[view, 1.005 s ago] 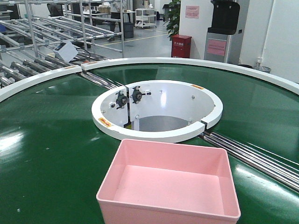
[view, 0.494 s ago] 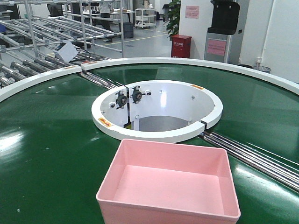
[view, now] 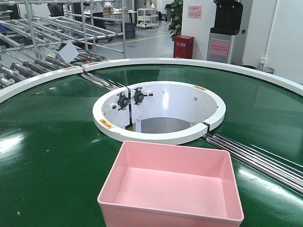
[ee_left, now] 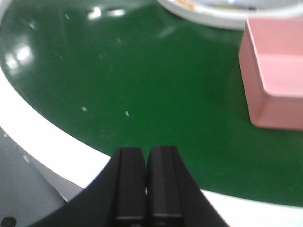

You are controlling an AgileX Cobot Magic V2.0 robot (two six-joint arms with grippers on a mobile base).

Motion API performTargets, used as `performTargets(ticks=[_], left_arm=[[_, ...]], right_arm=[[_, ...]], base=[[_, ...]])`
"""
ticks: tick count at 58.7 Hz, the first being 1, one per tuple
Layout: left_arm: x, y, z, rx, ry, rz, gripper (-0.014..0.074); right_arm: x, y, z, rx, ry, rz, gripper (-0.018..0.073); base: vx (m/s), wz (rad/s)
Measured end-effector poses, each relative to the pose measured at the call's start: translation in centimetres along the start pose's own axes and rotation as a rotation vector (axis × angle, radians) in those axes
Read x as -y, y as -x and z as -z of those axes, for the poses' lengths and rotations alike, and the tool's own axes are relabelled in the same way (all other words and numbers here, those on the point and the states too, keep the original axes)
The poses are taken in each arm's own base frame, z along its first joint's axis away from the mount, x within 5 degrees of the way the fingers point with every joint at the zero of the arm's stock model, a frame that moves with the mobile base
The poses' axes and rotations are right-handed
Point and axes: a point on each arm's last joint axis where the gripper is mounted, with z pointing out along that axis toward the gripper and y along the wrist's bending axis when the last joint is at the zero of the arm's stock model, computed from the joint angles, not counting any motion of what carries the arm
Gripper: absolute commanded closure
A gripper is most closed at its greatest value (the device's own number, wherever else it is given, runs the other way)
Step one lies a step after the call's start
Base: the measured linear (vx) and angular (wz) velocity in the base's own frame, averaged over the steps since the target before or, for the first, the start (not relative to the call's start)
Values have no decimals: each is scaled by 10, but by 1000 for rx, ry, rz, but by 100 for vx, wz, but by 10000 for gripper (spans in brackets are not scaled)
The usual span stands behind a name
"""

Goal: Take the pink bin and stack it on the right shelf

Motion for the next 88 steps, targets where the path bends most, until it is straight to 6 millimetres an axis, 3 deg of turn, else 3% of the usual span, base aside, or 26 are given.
performTargets(ticks=[10,18,34,50,68,88], left_arm=[[16,21,-28,-95,-127,-97,85],[37,38,-63,-196,-224,-172,3],[73,73,-153,-360,-281,-220,11],[104,101,-234,-416,-322,-256,11],[150,117,-298,-490,-357,-232,11],[161,107,-353,-540,-274,-147,11]], right_arm=[[-15,25,-21,-129,88,128,47],[-22,51,-43,-230,84,136,-54],[-28,101,-107,-423,22,28,-33],[-36,129,-179,-516,-18,-80,-22],[-37,141,-238,-571,-52,-173,-22],[-42,138,-280,-600,-72,-217,-22]], base=[[0,0],[0,0],[0,0],[0,0],[0,0],[0,0]])
